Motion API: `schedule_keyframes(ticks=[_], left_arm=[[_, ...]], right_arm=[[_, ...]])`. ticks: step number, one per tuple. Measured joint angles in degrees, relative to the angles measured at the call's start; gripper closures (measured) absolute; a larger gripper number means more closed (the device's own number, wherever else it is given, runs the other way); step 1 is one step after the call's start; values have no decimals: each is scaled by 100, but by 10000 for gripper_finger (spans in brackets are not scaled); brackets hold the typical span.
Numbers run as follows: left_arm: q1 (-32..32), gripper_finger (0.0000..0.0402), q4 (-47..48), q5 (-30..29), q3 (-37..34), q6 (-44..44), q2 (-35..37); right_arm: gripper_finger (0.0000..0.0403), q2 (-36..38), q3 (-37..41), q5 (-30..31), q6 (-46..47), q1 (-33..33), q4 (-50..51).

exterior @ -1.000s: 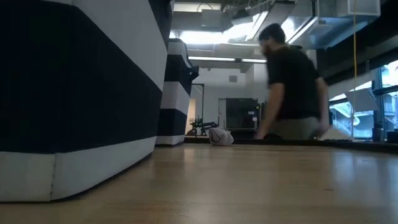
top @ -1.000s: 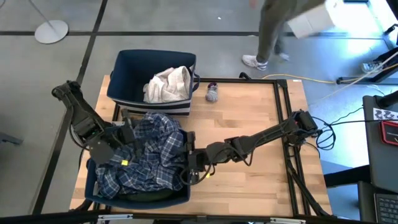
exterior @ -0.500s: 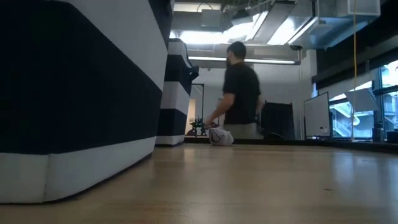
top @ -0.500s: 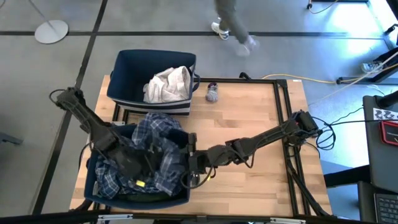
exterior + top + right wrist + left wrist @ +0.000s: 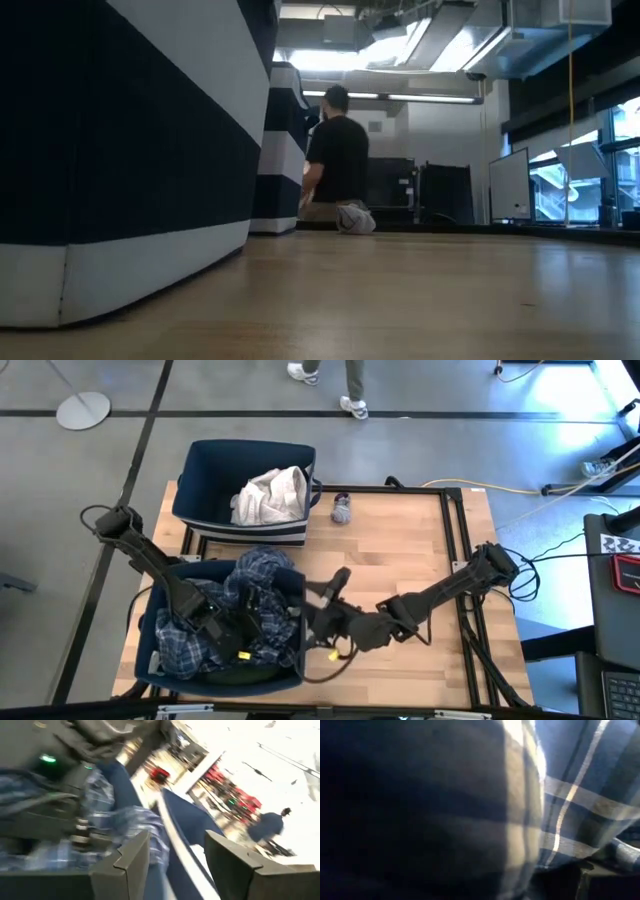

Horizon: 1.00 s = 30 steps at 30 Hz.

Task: Sort clothes
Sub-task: Put the blue checkered long sleeve into the bottom blue laundry organizer

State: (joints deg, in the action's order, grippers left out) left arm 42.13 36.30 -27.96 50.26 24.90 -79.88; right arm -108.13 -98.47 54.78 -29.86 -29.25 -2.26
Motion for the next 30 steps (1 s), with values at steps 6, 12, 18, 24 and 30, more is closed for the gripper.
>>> schedule_keyframes(ticks=[6,12,18,24,30], left_arm=[[-31,203,-839,396,-525,215,13],[177,203,251,379,104,355,593],[428,203,840,-413,976,-13,1554],[432,203,907,-1423,1427,-359,2367],[242,203,1375,-2425,1434,-427,2909]], right_arm=[[217,105,-3,238,748,184,896],[217,113,-5,-10,1592,473,1643],[217,113,-5,-346,2154,577,2152],[217,113,-5,-489,2386,568,2345],[217,113,-5,-664,2406,566,2346]])
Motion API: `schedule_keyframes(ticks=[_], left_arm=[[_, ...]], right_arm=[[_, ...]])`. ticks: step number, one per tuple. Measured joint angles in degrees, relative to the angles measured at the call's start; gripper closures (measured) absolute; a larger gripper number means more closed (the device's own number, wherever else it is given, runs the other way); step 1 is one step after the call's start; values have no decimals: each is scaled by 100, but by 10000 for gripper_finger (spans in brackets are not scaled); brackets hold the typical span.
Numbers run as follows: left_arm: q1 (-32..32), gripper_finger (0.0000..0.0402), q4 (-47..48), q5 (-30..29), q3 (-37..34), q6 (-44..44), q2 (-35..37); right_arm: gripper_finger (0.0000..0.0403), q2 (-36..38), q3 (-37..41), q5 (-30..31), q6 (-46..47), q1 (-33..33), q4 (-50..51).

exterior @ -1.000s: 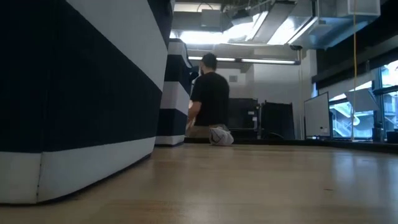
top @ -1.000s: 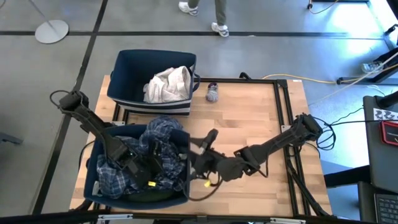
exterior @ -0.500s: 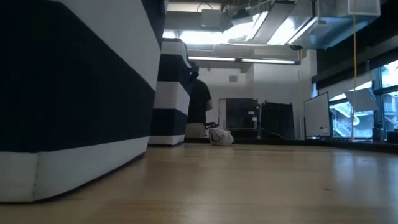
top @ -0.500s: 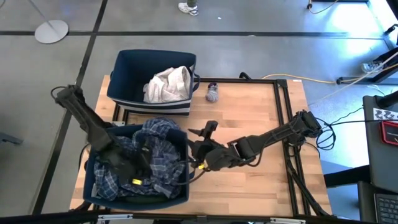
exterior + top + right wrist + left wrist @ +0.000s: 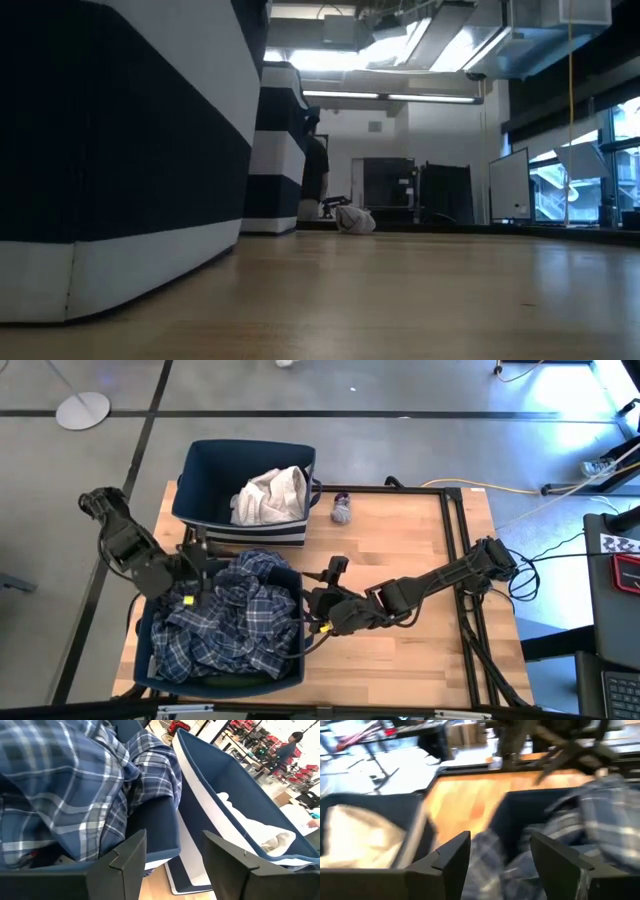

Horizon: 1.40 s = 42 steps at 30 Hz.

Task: Sort clothes
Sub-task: Put the blue checkered long sleeve into the bottom blue laundry organizer

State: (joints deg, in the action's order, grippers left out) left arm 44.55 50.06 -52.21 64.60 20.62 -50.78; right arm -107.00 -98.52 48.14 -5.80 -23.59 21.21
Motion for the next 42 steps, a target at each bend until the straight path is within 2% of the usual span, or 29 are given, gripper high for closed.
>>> schedule_keyframes(ticks=[4,8,12,20,24,33,37,42], left_arm=[[-296,203,459,-58,-79,396,131],[-623,203,949,223,-176,1036,155],[-826,203,899,609,-267,1097,144],[-1235,210,931,892,-466,1053,151],[-1344,249,745,1125,-525,797,153],[-1355,390,269,1162,-525,-57,155],[-1318,394,143,1167,-460,-272,155],[-911,398,-163,1163,-61,-622,157]], right_arm=[[217,0,0,-34,0,0,-2],[217,0,0,-36,0,0,-5],[217,0,0,-48,0,0,-6],[217,0,0,-220,0,0,-9],[217,0,0,-234,0,0,-8],[217,0,0,-234,0,0,-2],[217,0,0,-236,0,0,-2],[217,0,0,-247,0,0,-1]])
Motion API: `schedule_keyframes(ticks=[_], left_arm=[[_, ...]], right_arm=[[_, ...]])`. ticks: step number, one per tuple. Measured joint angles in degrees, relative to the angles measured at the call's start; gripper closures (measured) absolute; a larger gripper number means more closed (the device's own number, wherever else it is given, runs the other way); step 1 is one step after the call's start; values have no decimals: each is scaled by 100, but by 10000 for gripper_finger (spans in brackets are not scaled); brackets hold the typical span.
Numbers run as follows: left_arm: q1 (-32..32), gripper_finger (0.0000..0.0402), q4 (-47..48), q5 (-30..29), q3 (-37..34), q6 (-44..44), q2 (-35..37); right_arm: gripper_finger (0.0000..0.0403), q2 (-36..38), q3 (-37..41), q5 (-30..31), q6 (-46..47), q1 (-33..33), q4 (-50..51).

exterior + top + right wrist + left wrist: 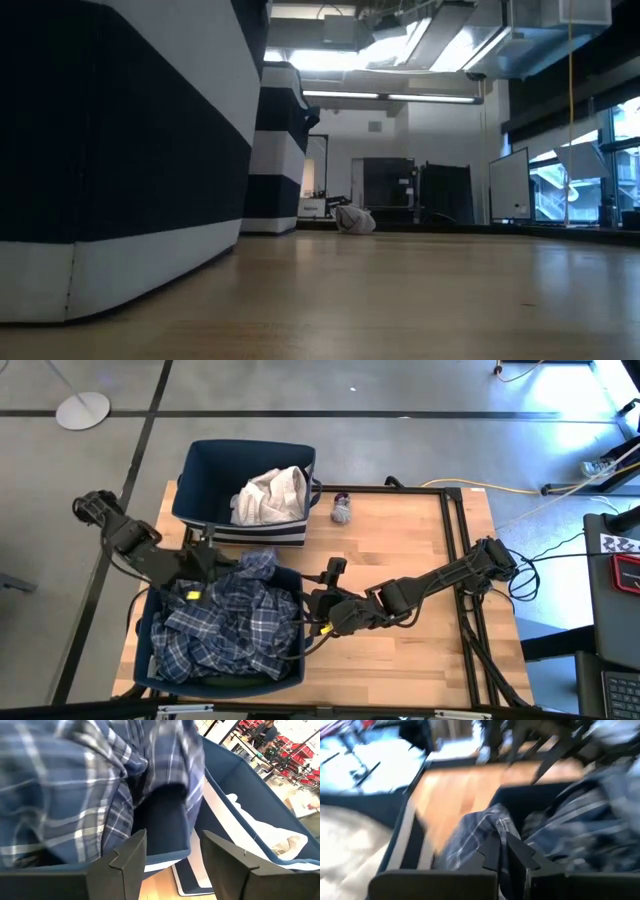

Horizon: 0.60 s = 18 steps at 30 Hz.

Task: Sort clothes
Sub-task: Put the blue checkered long sleeve into the bottom blue laundry organizer

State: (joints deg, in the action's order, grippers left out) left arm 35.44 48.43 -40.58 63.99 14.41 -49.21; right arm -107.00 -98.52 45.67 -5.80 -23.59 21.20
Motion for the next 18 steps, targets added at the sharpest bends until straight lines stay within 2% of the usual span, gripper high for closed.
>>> schedule_keyframes(ticks=[5,10,14,18], left_arm=[[624,399,-930,62,127,-744,4],[1232,399,-1215,791,68,-909,-84],[1666,398,-810,1137,-169,-162,-214],[1815,399,-152,1144,-677,1002,-418]], right_arm=[[217,0,0,0,0,0,1],[217,0,0,2,0,0,2],[217,0,0,4,-2,0,1],[217,0,0,4,-1,0,2]])
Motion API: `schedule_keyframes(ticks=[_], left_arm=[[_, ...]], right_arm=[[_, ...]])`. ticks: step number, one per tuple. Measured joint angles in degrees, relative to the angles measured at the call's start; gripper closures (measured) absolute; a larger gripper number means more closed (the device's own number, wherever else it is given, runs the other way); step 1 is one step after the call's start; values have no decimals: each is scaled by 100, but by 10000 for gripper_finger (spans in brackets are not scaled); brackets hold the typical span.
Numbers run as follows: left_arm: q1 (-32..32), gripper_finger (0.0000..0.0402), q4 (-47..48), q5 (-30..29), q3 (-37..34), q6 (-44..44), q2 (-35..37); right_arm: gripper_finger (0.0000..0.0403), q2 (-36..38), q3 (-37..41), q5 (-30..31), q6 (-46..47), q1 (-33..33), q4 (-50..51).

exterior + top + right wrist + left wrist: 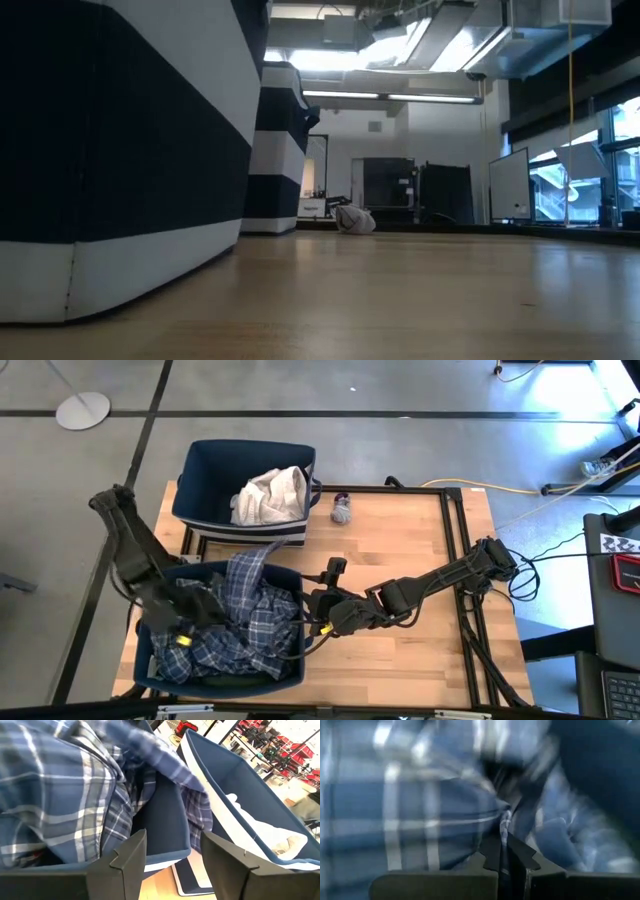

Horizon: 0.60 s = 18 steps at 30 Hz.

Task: Sort clothes
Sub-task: Put the blue checkered long sleeve into the bottom blue laundry organizer

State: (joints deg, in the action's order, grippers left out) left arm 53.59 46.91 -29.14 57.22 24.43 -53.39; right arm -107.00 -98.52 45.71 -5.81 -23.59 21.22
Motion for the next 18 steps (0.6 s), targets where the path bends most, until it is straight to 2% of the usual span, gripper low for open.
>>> schedule_keyframes(ticks=[3,8,13,18], left_arm=[[-7,399,59,-13,-614,774,-126],[-13,390,-459,-108,-1567,1381,-343],[-114,387,-1085,-129,-2056,1329,-419],[-274,386,-1137,-42,-2166,1310,-415]], right_arm=[[217,0,0,4,1,0,-1],[217,0,0,9,-2,0,-1],[217,0,0,9,-2,0,2],[217,0,0,-31,12,0,64]])
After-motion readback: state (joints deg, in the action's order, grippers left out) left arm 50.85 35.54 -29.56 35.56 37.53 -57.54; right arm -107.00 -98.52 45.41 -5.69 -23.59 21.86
